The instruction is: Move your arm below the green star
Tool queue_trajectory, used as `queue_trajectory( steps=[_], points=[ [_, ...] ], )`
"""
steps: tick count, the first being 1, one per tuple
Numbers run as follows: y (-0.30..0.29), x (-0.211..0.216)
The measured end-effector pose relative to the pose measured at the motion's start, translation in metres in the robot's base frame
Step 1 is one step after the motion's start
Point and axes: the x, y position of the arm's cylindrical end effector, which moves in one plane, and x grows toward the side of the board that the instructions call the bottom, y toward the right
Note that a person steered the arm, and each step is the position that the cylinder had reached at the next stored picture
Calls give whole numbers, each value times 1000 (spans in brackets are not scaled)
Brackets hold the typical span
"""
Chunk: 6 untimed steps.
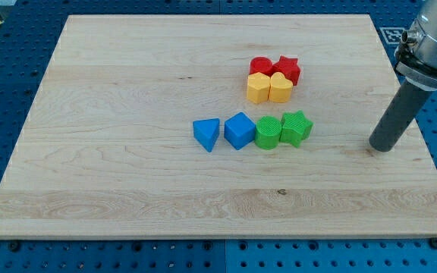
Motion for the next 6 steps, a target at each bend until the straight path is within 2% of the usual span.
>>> queue_trajectory(
  steps=[3, 4, 6],
  points=[
    [-4, -1],
    [10, 12],
    [-33, 54]
  ],
)
